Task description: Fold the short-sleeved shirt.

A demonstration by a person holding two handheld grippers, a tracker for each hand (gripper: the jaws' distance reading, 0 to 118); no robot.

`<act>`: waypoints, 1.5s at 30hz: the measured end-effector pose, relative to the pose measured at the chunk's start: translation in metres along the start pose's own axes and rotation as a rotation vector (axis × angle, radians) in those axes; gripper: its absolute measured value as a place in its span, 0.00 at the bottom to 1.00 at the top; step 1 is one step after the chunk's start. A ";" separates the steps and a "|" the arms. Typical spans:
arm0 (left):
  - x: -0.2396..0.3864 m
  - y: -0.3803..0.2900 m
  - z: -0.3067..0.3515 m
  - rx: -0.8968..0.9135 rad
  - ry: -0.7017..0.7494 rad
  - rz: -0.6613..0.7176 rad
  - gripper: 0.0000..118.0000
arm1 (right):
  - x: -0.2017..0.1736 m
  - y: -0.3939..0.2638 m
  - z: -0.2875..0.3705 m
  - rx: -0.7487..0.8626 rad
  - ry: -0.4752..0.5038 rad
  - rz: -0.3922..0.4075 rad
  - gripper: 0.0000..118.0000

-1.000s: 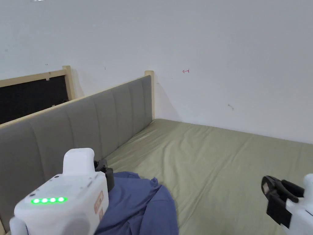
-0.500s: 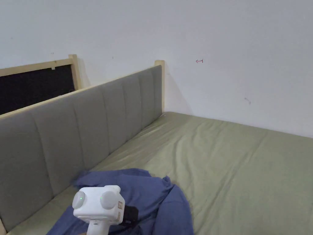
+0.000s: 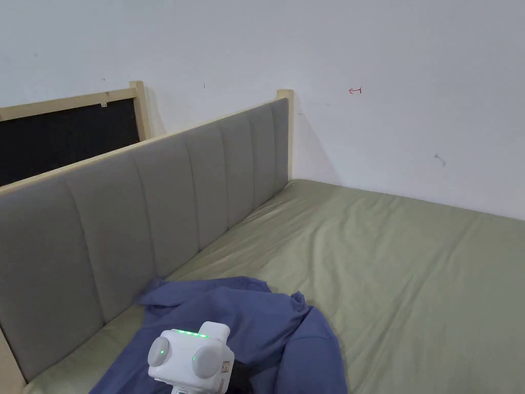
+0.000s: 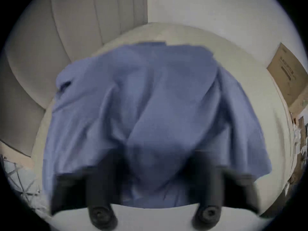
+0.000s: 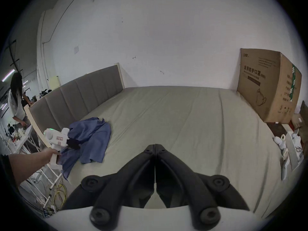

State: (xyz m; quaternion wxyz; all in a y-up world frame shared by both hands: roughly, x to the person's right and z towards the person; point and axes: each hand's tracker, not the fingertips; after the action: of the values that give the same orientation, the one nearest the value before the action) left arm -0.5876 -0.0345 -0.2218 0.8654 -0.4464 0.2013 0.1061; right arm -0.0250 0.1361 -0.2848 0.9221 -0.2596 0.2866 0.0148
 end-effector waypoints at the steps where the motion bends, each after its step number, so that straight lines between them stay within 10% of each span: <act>1: 0.001 -0.004 0.011 0.036 -0.012 -0.005 0.01 | 0.001 0.000 0.000 0.000 -0.002 0.000 0.00; 12: -0.010 0.026 0.148 0.389 -0.044 -0.002 0.00 | 0.014 0.004 0.013 0.027 0.009 -0.049 0.00; 25: 0.197 0.102 0.382 0.738 -0.546 -0.356 0.00 | 0.048 0.020 0.088 0.217 -0.031 -0.067 0.00; 34: 0.373 0.098 0.302 0.338 -0.626 -0.639 0.00 | 0.092 0.013 0.134 0.266 -0.151 -0.035 0.00; 40: 0.467 0.028 0.129 -0.246 -0.721 -0.493 0.02 | 0.129 -0.019 0.128 0.183 -0.219 -0.137 0.00; 41: 0.474 0.017 0.104 -0.348 -0.757 -0.446 0.08 | 0.134 -0.025 0.125 0.164 -0.221 -0.154 0.00; 43: 0.477 -0.004 0.066 -0.539 -0.806 -0.306 0.72 | 0.142 -0.034 0.121 0.129 -0.224 -0.180 0.00; 45: 0.474 -0.017 0.056 -0.536 -0.792 -0.267 0.84 | 0.147 -0.039 0.117 0.113 -0.225 -0.186 0.00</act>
State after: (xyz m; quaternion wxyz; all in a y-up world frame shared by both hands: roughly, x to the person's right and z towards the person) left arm -0.1425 0.0034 -0.3896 0.7362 -0.6006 -0.2362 0.2037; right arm 0.1656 0.1416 -0.2636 0.9590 -0.2292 0.1565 -0.0577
